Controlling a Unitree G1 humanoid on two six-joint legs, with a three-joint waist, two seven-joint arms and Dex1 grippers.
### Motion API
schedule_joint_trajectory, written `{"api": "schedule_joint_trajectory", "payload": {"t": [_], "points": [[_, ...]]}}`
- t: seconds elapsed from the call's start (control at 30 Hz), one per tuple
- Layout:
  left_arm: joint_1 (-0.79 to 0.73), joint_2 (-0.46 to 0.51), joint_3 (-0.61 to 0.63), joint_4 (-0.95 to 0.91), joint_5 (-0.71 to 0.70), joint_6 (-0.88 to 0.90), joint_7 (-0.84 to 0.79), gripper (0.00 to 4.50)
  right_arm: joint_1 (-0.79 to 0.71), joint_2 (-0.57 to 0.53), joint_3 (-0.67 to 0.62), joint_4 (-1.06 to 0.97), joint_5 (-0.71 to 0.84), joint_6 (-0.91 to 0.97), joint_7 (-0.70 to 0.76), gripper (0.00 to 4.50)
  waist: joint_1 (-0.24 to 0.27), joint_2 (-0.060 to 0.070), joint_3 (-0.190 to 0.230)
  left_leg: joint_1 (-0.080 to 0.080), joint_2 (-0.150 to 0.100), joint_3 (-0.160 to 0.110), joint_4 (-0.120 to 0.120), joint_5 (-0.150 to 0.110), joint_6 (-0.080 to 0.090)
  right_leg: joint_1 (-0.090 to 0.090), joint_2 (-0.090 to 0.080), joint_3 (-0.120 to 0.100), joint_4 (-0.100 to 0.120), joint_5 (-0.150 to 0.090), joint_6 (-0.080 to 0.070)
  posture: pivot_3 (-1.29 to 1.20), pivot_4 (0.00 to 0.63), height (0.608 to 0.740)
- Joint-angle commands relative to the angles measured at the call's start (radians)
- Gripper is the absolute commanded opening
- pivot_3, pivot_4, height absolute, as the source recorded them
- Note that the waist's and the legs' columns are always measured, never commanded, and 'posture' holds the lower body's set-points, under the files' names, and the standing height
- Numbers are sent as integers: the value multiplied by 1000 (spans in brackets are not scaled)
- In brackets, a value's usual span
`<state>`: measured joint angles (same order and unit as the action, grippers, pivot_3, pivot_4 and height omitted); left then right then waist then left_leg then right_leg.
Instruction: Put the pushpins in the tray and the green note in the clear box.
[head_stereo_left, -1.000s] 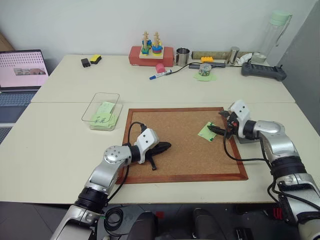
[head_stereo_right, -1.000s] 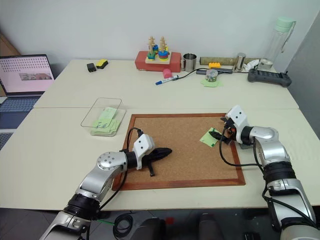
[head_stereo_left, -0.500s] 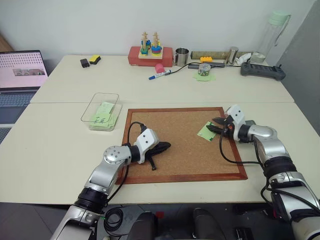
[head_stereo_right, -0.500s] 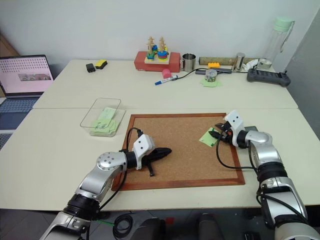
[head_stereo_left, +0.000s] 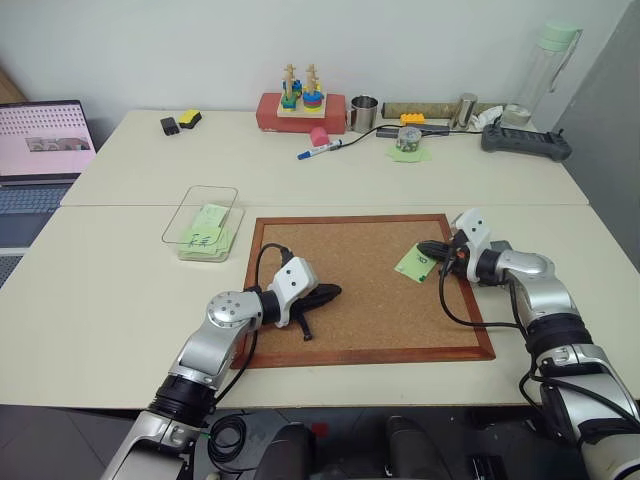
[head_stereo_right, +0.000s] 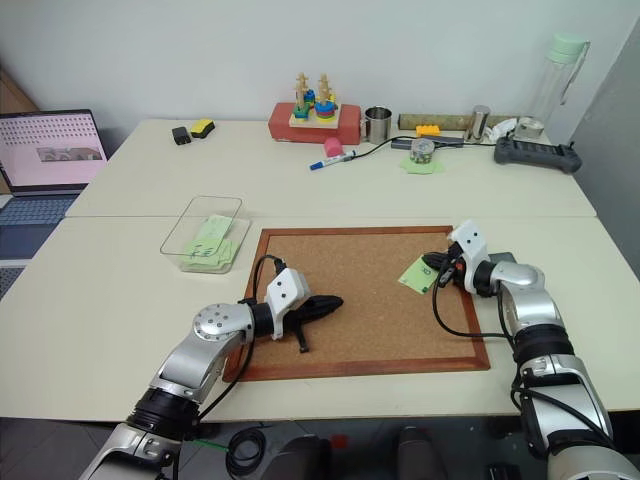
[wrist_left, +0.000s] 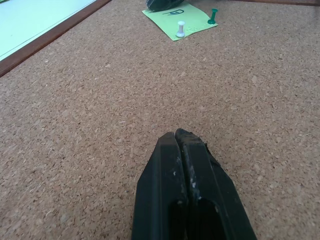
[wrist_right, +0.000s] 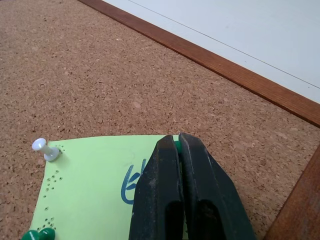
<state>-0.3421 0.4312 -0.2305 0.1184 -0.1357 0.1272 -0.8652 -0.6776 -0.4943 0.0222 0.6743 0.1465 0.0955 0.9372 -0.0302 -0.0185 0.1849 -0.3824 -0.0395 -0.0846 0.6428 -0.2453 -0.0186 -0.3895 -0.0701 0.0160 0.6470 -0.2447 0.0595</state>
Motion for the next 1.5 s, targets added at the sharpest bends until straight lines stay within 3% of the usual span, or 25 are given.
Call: {"api": "schedule_joint_trajectory", "payload": {"t": [0.03, 0.5, 0.9, 1.17, 1.5], "points": [[16, 9, -12, 5, 22, 17, -3, 0, -8, 4, -63, -96, 74, 30, 7, 20, 0, 0, 0, 0, 0, 0, 0, 0, 0, 0, 0, 0, 0, 0, 0, 0, 150, 740], [20, 6, -26, -5, 26, 32, -13, 0, 18, -31, -126, -252, 159, 174, -10, 20, -1, 0, 0, 0, 0, -1, 0, 0, 0, 0, 0, 0, 0, 0, 0, 0, 150, 740], [27, 0, -30, -21, 25, 35, -8, 0, 192, -246, -161, -344, 83, 253, -72, 20, 3, 2, -1, 0, 0, 0, 0, 0, 0, 0, 0, 0, -1, 0, 0, 0, 150, 740], [23, -1, -29, -16, 29, 32, -11, 0, 231, -276, -157, -304, 52, 254, -113, 20, 1, 2, -1, 0, 0, 2, 0, 0, 0, 1, 0, 1, -1, 0, 0, 0, 150, 740], [19, -6, -30, -10, 32, 30, -13, 0, 235, -279, -177, -318, 70, 265, -106, 2057, 2, 2, -1, 0, 0, 1, 0, 0, 0, 1, 0, 0, -1, 0, 1, 0, 150, 740]]}}
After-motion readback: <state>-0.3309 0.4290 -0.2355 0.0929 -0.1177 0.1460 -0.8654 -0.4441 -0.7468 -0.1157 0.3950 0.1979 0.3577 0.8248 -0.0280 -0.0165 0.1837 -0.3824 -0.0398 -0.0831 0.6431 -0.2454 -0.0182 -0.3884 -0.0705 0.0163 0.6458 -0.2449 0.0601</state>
